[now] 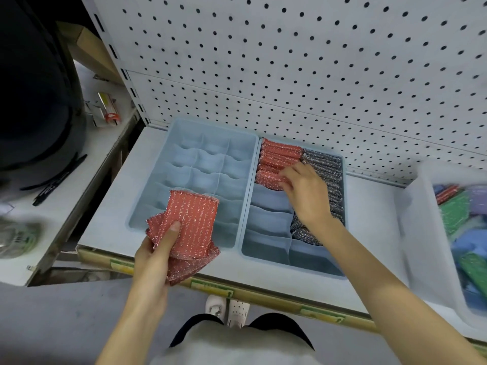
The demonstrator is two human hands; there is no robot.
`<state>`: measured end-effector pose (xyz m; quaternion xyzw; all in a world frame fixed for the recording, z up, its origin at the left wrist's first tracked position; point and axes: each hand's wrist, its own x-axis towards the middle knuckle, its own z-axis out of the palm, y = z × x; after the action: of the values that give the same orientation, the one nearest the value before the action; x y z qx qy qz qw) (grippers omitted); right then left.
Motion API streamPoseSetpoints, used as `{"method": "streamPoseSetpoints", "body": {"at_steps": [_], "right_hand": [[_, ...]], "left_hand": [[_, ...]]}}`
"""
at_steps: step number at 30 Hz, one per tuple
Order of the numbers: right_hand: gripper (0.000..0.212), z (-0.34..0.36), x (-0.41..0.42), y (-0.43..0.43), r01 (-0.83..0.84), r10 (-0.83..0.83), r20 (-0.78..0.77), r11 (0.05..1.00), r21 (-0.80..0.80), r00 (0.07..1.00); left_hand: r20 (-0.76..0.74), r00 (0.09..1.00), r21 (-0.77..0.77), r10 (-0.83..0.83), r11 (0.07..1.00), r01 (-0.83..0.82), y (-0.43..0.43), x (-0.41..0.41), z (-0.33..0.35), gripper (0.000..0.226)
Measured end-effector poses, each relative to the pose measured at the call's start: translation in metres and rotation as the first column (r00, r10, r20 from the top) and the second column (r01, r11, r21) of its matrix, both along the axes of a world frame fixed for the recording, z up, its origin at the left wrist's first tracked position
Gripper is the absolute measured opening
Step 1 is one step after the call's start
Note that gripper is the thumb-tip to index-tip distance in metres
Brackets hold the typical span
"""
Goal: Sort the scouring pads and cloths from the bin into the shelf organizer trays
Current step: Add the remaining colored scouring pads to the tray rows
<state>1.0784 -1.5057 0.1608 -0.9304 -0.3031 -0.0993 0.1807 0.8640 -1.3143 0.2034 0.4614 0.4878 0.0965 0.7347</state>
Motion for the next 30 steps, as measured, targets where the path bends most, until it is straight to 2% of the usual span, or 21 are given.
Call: {"method": "streamPoseSetpoints", "body": {"at_steps": [5,11,12,14,16,17,18,19,20,22,25,27,30], "right_hand": [[0.014,-0.013,0.016,0.010,-0.043,0.042,-0.021,0.997,-0.056,0.999],[0.012,-0.006,0.027,0.006,-0.102,0.075,-0.173,0.982,-0.158,0.982],[0.014,0.000,0.026,0.003,-0.093,0.067,-0.210,0.988,-0.121,0.976],[0.016,0.020,0.014,-0.004,0.047,-0.022,-0.296,0.996,0.075,0.955],[0.015,0.045,-0.016,-0.007,0.215,-0.027,-0.490,0.919,0.331,0.871],[0.015,0.057,-0.039,-0.005,0.292,0.057,-0.648,0.860,0.418,0.759],[0.016,0.066,-0.062,-0.001,0.370,0.164,-0.792,0.816,0.443,0.588],[0.019,0.070,-0.084,0.004,0.439,0.232,-0.879,0.795,0.418,0.417],[0.022,0.070,-0.100,0.007,0.484,0.252,-0.912,0.784,0.389,0.325],[0.027,0.063,-0.116,0.010,0.608,0.241,-0.919,0.692,0.388,0.312],[0.028,0.055,-0.120,0.007,0.782,0.301,-0.914,0.486,0.391,0.270],[0.024,0.054,-0.120,0.002,0.814,0.313,-0.916,0.445,0.375,0.251],[0.021,0.056,-0.109,-0.011,0.829,0.330,-0.909,0.410,0.380,0.253]], "left_hand": [[-0.002,1.000,0.002,-0.018,1.000,0.018,-0.005,-0.001,0.000,0.021],[-0.002,0.999,0.003,-0.040,0.999,0.040,-0.011,0.001,0.004,0.022],[0.003,0.999,0.004,-0.045,0.999,0.045,-0.012,0.001,0.005,0.022],[0.020,0.997,0.007,-0.071,0.997,0.071,-0.015,0.001,0.007,0.032],[0.028,0.993,0.007,-0.115,0.993,0.115,-0.022,0.003,0.010,0.053],[0.025,0.989,0.007,-0.145,0.989,0.145,-0.027,0.005,0.010,0.059],[0.030,0.983,0.009,-0.181,0.983,0.181,-0.034,0.007,0.011,0.058],[0.044,0.975,0.012,-0.216,0.976,0.216,-0.041,0.010,0.012,0.052],[0.061,0.967,0.015,-0.247,0.969,0.247,-0.049,0.013,0.013,0.046],[0.077,0.953,0.025,-0.293,0.956,0.292,-0.062,0.018,0.013,0.043],[0.089,0.937,0.030,-0.338,0.941,0.336,-0.069,0.020,0.011,0.058],[0.079,0.931,0.044,-0.355,0.935,0.353,-0.066,0.019,0.010,0.065],[0.072,0.931,0.027,-0.358,0.934,0.357,-0.055,0.016,0.005,0.059]]}}
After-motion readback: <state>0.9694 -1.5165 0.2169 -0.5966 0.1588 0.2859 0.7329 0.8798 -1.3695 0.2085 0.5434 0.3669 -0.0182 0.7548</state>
